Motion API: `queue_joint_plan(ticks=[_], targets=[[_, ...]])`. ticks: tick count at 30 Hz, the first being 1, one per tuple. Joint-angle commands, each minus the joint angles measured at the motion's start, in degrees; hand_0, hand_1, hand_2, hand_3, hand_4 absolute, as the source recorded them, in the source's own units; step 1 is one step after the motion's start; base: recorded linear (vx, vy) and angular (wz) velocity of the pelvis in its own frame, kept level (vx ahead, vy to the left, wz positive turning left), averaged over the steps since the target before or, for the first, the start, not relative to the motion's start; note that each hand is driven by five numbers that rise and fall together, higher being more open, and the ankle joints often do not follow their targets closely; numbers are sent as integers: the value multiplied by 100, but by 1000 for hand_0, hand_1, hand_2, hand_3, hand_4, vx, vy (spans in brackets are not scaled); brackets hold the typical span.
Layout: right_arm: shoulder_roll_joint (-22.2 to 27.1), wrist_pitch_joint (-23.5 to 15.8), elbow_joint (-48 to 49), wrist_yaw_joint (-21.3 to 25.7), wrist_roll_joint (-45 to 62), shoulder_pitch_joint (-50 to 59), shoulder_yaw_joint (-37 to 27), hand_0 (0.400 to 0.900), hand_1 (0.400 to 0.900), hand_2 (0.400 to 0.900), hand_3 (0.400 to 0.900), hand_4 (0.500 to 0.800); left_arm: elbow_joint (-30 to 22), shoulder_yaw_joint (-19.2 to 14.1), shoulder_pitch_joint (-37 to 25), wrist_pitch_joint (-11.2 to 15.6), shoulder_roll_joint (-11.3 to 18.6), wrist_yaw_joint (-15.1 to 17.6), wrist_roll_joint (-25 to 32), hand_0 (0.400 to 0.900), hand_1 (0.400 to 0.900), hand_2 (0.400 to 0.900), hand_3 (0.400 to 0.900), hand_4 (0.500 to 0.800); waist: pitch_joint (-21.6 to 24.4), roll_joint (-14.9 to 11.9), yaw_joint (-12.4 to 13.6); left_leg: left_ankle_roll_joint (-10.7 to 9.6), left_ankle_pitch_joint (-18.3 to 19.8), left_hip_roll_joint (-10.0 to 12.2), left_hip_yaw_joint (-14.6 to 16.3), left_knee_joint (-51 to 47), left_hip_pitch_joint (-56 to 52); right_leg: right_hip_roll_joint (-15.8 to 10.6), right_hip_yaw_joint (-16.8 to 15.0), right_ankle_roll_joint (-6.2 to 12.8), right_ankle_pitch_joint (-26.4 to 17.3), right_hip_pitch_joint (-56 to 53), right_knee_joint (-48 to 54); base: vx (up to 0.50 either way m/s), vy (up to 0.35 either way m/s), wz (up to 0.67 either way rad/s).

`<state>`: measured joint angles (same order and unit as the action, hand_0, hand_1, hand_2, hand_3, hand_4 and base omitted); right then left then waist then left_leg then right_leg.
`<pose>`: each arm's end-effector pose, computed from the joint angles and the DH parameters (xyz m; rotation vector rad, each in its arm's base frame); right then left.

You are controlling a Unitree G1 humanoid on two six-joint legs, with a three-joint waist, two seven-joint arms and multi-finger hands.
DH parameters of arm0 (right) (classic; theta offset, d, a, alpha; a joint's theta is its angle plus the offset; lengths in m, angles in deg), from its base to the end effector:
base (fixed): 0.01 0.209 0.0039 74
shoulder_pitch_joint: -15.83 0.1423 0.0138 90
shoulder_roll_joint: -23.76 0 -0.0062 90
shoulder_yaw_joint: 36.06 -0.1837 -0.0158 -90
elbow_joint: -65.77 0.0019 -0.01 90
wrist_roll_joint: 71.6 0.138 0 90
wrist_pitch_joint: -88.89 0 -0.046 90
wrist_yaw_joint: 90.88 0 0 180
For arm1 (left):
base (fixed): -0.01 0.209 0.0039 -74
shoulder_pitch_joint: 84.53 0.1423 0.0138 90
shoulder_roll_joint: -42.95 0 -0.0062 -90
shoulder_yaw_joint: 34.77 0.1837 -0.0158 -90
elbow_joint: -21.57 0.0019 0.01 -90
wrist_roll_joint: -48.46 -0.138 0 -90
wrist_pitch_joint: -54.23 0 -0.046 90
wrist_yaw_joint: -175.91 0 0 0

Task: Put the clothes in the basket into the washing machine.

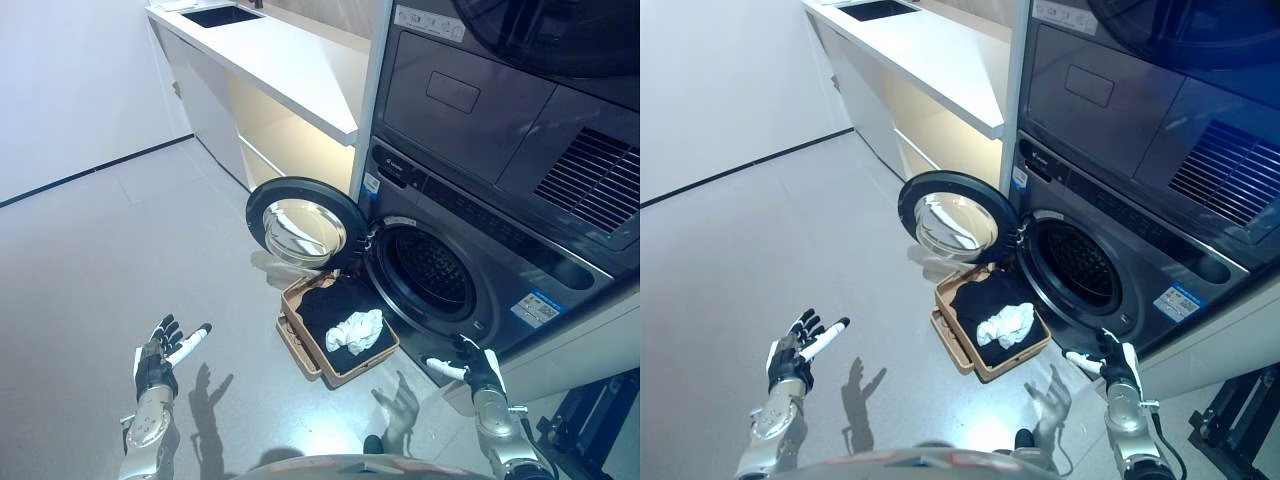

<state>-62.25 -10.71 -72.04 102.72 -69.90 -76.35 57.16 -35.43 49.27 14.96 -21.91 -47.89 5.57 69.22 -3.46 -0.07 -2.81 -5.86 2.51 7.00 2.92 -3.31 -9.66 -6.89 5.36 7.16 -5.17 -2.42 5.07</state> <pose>0.1283 -0.2523 -0.0714 -0.4094 0.6641 -0.3065 0.1203 0.2496 -0.0531 -0.0375 0.4401 0.5034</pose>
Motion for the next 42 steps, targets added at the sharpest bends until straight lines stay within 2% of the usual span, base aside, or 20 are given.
queue_joint_plan(ticks=[1, 6, 18, 31, 33, 35, 37, 39, 40, 42], targets=[[168, -350, 2, 152, 94, 339, -18, 900, 900, 900, 900, 800, -154, -138, -333, 418, 563, 79, -177, 900, 900, 900, 900, 800, 253, -277, 64, 61, 285, 151, -126, 588, 438, -218, 49, 78, 353, 196, -767, 0, 0, 0], [158, -353, 54, 136, 105, 343, -15, 900, 900, 900, 900, 800, -166, -195, -335, 464, 526, 62, -15, 900, 900, 900, 900, 800, 240, -282, 91, 68, 287, 139, -118, 593, 431, -215, 46, 92, 331, 205, -740, 4, -3, -1], [219, -342, 75, 126, 106, 332, -44, 900, 900, 900, 900, 800, -176, -119, -328, 447, 529, 99, -180, 900, 900, 900, 900, 800, 149, -278, 116, 63, 295, 158, -148, 687, 517, -206, 65, 86, 382, 246, -815, 0, 0, 0], [272, -332, 90, 169, 175, 262, -169, 900, 900, 900, 900, 800, -53, 72, -568, 415, 559, 138, -174, 900, 900, 900, 900, 800, -38, -191, 19, 99, 219, 212, -385, 645, 495, -244, 77, 39, 814, 577, -1813, 16, -3, 11], [292, -337, 159, 177, 179, 233, -176, 900, 900, 900, 900, 800, -34, 84, -628, 415, 616, 161, -160, 900, 900, 900, 900, 800, -77, -178, -22, 107, 180, 246, -442, 621, 498, -226, 7, -10, 977, 731, -2177, -13, -41, 17], [289, -371, 220, 175, 246, 238, -158, 900, 900, 900, 900, 800, 131, 86, -764, 412, 675, 213, -106, 900, 900, 900, 900, 800, -134, -198, -54, 81, 86, 349, -483, 608, 573, -96, -116, -61, 1147, 963, -2469, -43, -144, 7], [281, -399, 169, 165, 260, 193, -126, 900, 900, 900, 900, 800, 268, 133, -869, 414, 679, 249, -80, 900, 900, 900, 900, 800, -88, -248, -24, 30, 14, 492, -524, 629, 654, 58, -97, -161, 1240, 1044, -2507, 13, -244, 8], [359, -409, 143, 131, 257, 101, -156, 900, 900, 900, 900, 800, 177, 140, -825, 425, 651, 196, -12, 900, 900, 900, 900, 800, -49, -286, 6, 19, -3, 651, -611, 855, 833, 231, -41, -260, 1307, 1058, -2468, 39, -288, 19], [400, -415, 149, 133, 266, 63, -181, 900, 900, 900, 900, 800, 165, 124, -806, 410, 634, 178, 24, 900, 900, 900, 900, 800, -52, -296, 11, 29, 30, 660, -710, 1104, 983, 285, -3, -309, 1340, 1022, -2441, 22, -277, 29], [521, -441, 137, 160, 319, 13, -268, 900, 900, 900, 900, 800, 217, 148, -813, 382, 561, 170, 96, 900, 900, 900, 900, 800, -180, -327, 70, 97, 67, 519, -872, 1763, 1267, 343, 66, -441, 1381, 873, -2400, 6, -208, 22]])
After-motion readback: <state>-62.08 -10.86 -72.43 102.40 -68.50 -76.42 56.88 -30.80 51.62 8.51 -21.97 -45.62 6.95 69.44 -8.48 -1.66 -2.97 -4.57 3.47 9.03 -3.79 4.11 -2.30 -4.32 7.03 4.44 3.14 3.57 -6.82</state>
